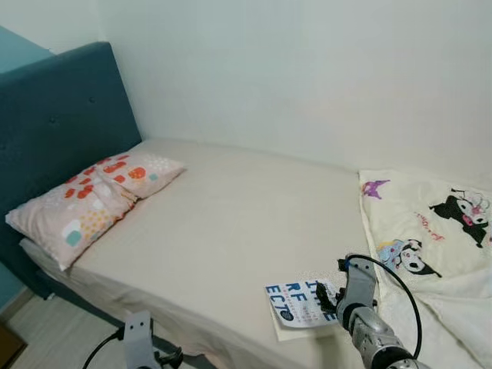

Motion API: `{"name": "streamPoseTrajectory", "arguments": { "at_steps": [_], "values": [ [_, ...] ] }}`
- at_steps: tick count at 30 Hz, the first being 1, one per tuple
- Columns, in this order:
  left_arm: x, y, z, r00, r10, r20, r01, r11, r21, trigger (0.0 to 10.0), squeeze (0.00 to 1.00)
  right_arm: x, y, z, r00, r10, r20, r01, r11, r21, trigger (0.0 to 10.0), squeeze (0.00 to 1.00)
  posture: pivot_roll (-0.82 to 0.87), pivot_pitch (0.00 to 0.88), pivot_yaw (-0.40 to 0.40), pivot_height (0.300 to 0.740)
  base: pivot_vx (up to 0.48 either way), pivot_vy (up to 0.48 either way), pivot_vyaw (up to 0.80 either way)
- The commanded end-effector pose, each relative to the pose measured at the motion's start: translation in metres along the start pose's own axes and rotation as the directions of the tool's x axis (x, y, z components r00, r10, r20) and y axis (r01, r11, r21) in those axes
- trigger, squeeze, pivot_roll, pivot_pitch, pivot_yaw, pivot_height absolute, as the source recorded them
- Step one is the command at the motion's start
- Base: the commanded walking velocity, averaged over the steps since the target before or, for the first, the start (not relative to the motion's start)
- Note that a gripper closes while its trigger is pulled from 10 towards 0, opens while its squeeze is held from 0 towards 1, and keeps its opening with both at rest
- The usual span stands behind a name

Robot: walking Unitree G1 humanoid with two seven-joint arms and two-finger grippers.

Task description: Clean up the room

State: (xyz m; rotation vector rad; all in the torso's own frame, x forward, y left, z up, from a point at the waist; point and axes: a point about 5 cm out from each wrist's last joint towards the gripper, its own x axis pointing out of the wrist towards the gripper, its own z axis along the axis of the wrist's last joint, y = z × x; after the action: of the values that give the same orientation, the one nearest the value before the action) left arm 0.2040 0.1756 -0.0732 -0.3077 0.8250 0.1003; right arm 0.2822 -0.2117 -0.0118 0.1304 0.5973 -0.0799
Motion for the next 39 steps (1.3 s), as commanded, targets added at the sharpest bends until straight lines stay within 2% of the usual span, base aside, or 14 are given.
{"name": "streamPoseTrajectory", "arguments": {
  "at_steps": [1, 2, 4, 5, 6, 8, 9, 27, 28, 30, 31, 35, 36, 39],
  "values": [
    [-0.002, 0.007, -0.002, 1.000, 0.020, -0.007, -0.020, 1.000, 0.000, 10.0, 0.00, 0.001, 0.010, -0.001, 0.999, 0.048, -0.010, -0.048, 0.999, 0.020, 10.0, 0.00, -0.15, 0.007, 0.037, 0.730, 0.000, 0.000, 0.00],
    [-0.002, 0.007, -0.002, 1.000, 0.020, -0.006, -0.020, 1.000, 0.000, 10.0, 0.00, 0.002, 0.012, -0.001, 0.998, 0.068, -0.007, -0.068, 0.998, 0.017, 6.8, 0.00, -0.15, 0.007, 0.036, 0.730, 0.000, 0.000, 0.00],
    [-0.002, 0.008, -0.001, 1.000, 0.021, -0.004, -0.021, 1.000, 0.001, 10.0, 0.00, 0.002, 0.017, 0.002, 0.995, 0.095, 0.008, -0.095, 0.995, 0.018, 2.2, 0.00, -0.15, 0.009, 0.037, 0.730, 0.000, 0.000, 0.00],
    [-0.002, 0.008, -0.001, 1.000, 0.021, -0.004, -0.021, 1.000, 0.001, 10.0, 0.00, 0.002, 0.017, 0.002, 0.995, 0.095, 0.008, -0.095, 0.995, 0.018, 2.2, 0.00, -0.15, 0.009, 0.037, 0.730, 0.000, 0.000, 0.00],
    [-0.002, 0.008, -0.001, 1.000, 0.022, -0.003, -0.022, 1.000, 0.001, 10.0, 0.00, 0.003, 0.019, 0.003, 0.994, 0.107, 0.016, -0.107, 0.994, 0.021, 0.0, 0.00, -0.15, 0.009, 0.037, 0.730, 0.000, 0.000, 0.00],
    [-0.002, 0.009, 0.000, 1.000, 0.024, -0.002, -0.024, 1.000, 0.001, 10.0, 0.00, 0.003, 0.022, 0.005, 0.993, 0.115, 0.020, -0.116, 0.993, 0.020, 0.7, 0.00, -0.15, 0.010, 0.037, 0.730, 0.000, 0.000, 0.00],
    [-0.002, 0.009, 0.000, 1.000, 0.027, 0.000, -0.027, 1.000, 0.002, 10.0, 0.00, 0.004, 0.024, 0.006, 0.992, 0.121, 0.021, -0.121, 0.992, 0.020, 10.0, 0.00, -0.15, 0.010, 0.037, 0.730, 0.000, 0.000, 0.00],
    [0.003, 0.008, 0.062, 0.981, -0.062, 0.184, 0.020, 0.974, 0.224, 10.0, 0.00, 0.004, 0.023, 0.014, 0.988, 0.138, 0.071, -0.144, 0.985, 0.095, 10.0, 0.00, -0.13, 0.008, -0.005, 0.730, 0.000, 0.000, 0.00],
    [0.003, 0.008, 0.063, 0.981, -0.064, 0.186, 0.021, 0.974, 0.227, 10.0, 0.00, 0.004, 0.022, 0.015, 0.988, 0.137, 0.075, -0.144, 0.984, 0.100, 10.0, 0.91, -0.13, 0.008, -0.006, 0.730, 0.000, 0.000, 0.00],
    [0.003, 0.008, 0.063, 0.981, -0.065, 0.181, 0.023, 0.974, 0.225, 10.0, 0.00, 0.005, 0.018, 0.016, 0.991, 0.111, 0.077, -0.119, 0.986, 0.114, 10.0, 0.91, -0.14, 0.000, -0.005, 0.730, 0.000, 0.000, 0.00],
    [0.003, 0.008, 0.059, 0.984, -0.065, 0.166, 0.026, 0.974, 0.224, 10.0, 0.00, 0.005, 0.014, 0.018, 0.993, 0.092, 0.076, -0.102, 0.986, 0.134, 10.0, 0.40, -0.14, 0.000, -0.005, 0.730, 0.000, 0.000, 0.00],
    [0.003, 0.008, 0.054, 0.987, -0.064, 0.149, 0.030, 0.974, 0.223, 10.0, 0.00, 0.005, 0.010, 0.021, 0.994, 0.075, 0.075, -0.086, 0.984, 0.156, 10.0, 0.40, -0.14, 0.000, -0.005, 0.730, 0.000, 0.000, 0.00],
    [0.003, 0.008, 0.050, 0.988, -0.065, 0.141, 0.032, 0.975, 0.222, 10.0, 0.00, 0.005, 0.010, 0.021, 0.995, 0.073, 0.068, -0.083, 0.985, 0.148, 10.0, 0.00, -0.14, 0.000, -0.006, 0.730, 0.000, 0.000, 0.00],
    [0.002, 0.008, 0.042, 0.990, -0.064, 0.122, 0.037, 0.976, 0.213, 10.0, 0.00, 0.005, 0.007, 0.021, 0.997, 0.052, 0.051, -0.058, 0.989, 0.134, 10.0, 0.00, -0.14, 0.000, -0.013, 0.720, 0.000, 0.000, 0.00]
  ]
}}
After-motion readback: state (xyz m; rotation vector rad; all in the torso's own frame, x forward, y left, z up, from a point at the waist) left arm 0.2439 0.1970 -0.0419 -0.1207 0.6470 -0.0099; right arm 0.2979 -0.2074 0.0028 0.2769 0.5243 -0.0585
